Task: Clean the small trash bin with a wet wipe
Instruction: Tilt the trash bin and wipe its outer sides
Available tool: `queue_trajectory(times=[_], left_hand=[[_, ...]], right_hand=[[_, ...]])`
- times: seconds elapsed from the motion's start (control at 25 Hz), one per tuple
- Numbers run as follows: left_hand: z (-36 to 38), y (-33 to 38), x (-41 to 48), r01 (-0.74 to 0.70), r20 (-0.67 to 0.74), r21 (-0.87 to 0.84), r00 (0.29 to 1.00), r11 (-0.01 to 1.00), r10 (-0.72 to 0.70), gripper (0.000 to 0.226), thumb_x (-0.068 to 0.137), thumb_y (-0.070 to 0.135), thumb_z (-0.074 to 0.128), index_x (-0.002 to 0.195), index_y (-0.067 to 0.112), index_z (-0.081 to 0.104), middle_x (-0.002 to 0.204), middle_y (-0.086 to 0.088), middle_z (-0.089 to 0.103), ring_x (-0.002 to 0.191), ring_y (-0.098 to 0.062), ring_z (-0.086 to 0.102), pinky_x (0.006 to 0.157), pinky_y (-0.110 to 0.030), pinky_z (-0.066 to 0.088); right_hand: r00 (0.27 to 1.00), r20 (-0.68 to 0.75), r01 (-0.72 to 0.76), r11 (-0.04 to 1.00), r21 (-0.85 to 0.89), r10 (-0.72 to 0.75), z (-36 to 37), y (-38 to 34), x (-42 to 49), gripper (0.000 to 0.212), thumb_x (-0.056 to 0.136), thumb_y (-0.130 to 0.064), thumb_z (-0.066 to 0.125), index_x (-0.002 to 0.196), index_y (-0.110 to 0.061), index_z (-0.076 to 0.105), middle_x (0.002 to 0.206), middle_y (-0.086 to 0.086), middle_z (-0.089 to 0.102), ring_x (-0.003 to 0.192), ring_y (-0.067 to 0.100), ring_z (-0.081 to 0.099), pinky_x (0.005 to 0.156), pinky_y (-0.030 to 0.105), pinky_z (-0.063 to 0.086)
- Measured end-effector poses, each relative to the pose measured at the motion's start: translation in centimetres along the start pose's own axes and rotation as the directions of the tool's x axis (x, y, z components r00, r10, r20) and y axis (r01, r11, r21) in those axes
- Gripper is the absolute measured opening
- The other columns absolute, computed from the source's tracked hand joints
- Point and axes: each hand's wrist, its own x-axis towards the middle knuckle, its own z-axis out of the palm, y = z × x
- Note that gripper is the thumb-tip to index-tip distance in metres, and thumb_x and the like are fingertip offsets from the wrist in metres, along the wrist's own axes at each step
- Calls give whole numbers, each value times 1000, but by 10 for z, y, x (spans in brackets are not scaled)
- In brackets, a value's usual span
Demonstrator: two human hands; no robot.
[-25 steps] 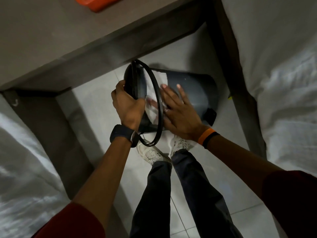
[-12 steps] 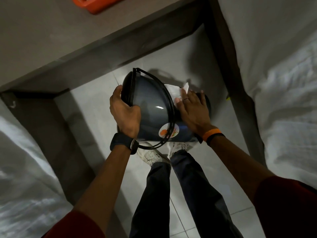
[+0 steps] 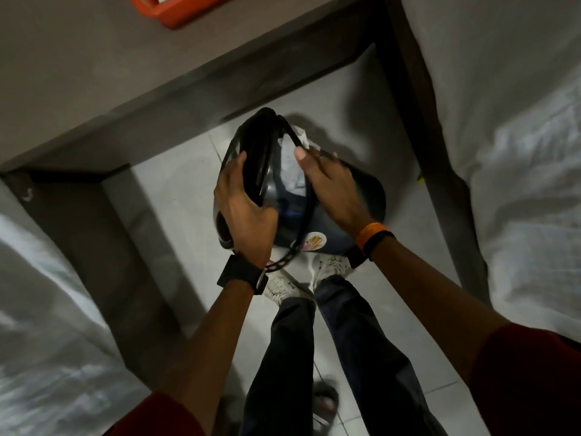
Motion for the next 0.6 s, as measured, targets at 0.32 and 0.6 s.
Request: queue_trajectory(times=[0.32,0.6], left_hand=[[-1,-2,2,-11,214,221,976,975,-37,90,73,3,69,153,26,33,163,-7,27,147,-34,28,117,-59,31],[-4,15,61,412,259,-172,895,895,-363,82,78,61,58,149,32,33,150,-6,45,131,-28,51,110,-51,45]], right_hand=[[998,-58,9,1000,24,-7,21,-5,-21,19,98,-27,56,85,-19,66,69,-4,59,58,7,51,64,31,44],[987,82,157,941,-299,-138,37,2,-39,20,97,-36,56,77,-34,57,155,4,48,135,14,52,119,41,31]])
